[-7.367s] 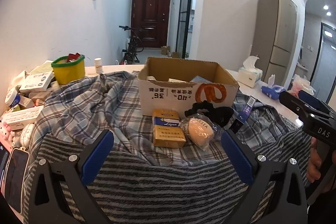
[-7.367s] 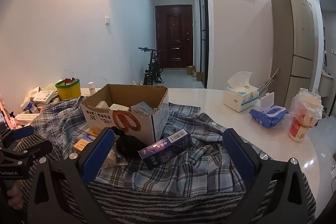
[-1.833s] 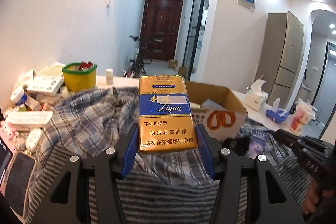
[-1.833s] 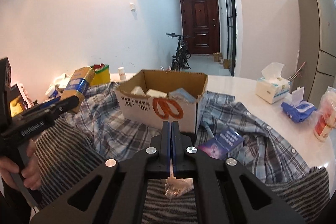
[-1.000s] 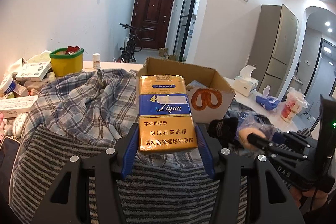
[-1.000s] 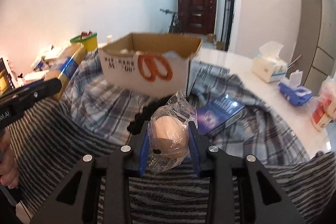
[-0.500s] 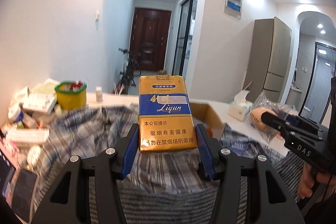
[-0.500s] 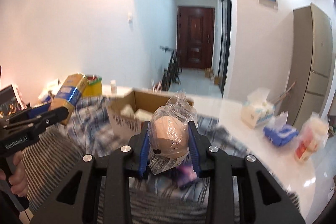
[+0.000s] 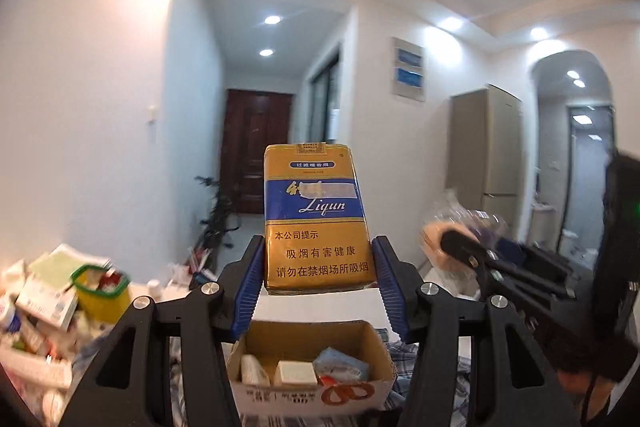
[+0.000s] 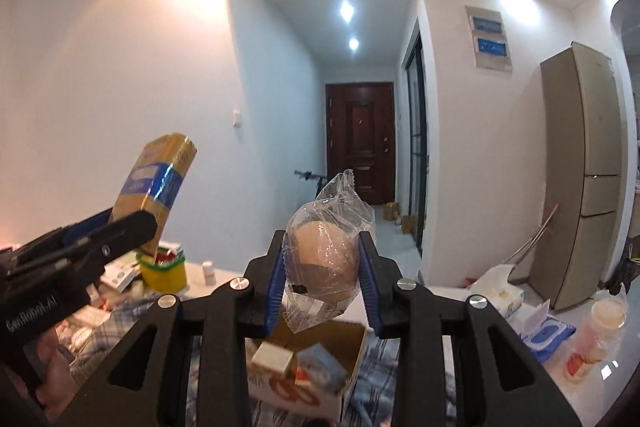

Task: Organize objects
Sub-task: 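Lift both held items and carry them over the cardboard box, then lower the Liqun pack into the box and open the left gripper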

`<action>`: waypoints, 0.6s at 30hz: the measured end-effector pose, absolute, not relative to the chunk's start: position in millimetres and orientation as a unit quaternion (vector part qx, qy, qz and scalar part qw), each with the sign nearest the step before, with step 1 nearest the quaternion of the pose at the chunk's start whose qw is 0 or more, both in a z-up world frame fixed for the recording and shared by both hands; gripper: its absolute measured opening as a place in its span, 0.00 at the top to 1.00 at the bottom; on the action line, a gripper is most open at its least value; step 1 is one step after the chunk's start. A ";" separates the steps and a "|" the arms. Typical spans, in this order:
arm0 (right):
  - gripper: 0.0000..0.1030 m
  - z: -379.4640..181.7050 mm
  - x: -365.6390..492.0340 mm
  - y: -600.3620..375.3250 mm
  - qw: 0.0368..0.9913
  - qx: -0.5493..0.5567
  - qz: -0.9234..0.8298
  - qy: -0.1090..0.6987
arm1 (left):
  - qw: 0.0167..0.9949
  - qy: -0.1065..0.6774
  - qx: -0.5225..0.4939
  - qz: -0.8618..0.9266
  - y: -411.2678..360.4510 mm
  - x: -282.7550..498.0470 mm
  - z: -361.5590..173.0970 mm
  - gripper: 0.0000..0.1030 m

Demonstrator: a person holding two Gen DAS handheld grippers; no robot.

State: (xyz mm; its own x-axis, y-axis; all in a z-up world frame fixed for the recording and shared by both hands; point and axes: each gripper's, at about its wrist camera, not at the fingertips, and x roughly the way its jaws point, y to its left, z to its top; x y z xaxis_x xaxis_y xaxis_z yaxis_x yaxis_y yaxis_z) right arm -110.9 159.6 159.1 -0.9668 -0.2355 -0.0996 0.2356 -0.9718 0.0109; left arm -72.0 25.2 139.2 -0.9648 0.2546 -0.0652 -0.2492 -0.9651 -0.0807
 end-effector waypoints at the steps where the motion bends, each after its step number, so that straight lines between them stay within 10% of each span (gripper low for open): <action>1: 0.68 158.7 -114.3 157.8 0.115 0.044 -0.992 0.000 | 0.131 -0.034 -0.032 0.990 24.8 -74.1 135.1 0.46; 18: 0.68 91.5 -169.2 169.9 0.110 0.121 -0.986 -0.019 | 0.130 -0.074 -0.143 0.978 4.2 -148.9 49.1 0.46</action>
State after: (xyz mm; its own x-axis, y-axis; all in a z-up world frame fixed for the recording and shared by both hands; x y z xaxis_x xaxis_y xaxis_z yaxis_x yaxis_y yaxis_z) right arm -169.2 169.9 91.5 -0.9464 -0.2213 -0.2351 0.2120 -0.9751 0.0647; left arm -148.9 4.2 49.1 -0.9251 0.2758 -0.2612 -0.2336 -0.9553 -0.1814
